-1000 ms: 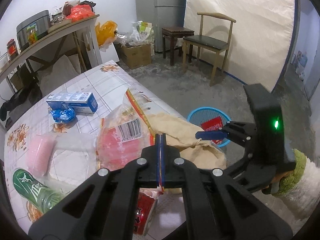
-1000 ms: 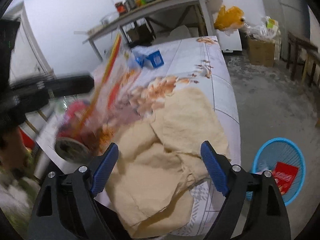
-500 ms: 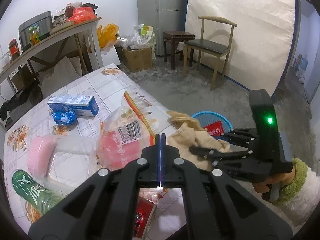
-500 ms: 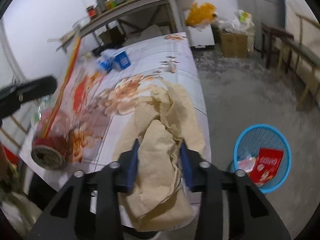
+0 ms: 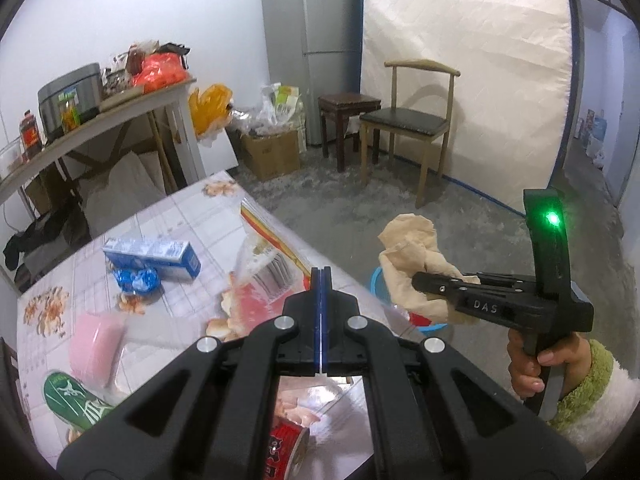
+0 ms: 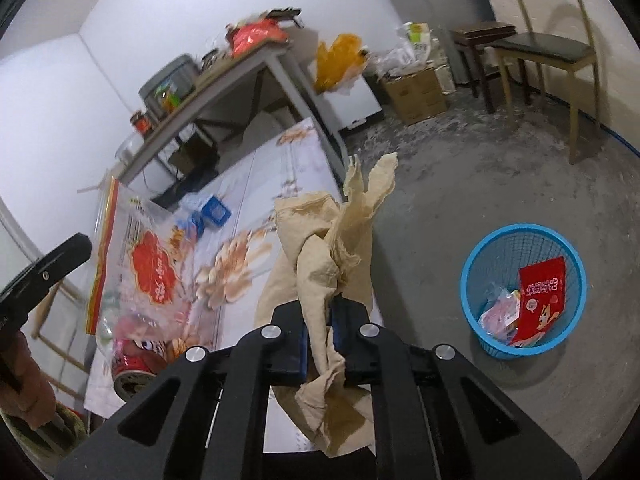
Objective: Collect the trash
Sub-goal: 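Carry both bags over the blue wastebasket and open both grippers to drop them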
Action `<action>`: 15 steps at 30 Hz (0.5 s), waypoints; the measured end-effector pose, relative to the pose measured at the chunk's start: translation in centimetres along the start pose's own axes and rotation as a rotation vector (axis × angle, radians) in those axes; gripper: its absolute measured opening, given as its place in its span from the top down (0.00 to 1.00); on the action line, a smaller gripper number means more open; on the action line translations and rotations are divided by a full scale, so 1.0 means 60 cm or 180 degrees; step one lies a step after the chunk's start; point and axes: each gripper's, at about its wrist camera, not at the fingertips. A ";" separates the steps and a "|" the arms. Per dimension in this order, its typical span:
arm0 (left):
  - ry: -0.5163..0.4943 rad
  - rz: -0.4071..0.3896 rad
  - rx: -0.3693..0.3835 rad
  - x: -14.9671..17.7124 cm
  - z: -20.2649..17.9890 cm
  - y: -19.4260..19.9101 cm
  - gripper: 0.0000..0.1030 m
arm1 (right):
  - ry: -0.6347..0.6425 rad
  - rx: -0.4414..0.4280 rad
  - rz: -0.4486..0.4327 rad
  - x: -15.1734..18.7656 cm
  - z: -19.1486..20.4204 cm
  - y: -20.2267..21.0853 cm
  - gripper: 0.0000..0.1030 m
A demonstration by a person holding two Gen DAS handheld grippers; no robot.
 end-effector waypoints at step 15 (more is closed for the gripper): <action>-0.0270 0.0321 0.0806 -0.118 -0.105 -0.086 1.00 | -0.1038 0.0326 -0.0334 0.020 -0.200 0.081 0.92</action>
Point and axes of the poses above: each gripper's, at about its wrist camera, not at the fingertips, and y roughly against the way its jaws point, z to its left, x to its underside, and after that the axes turned 8 degrees about y, right-handed
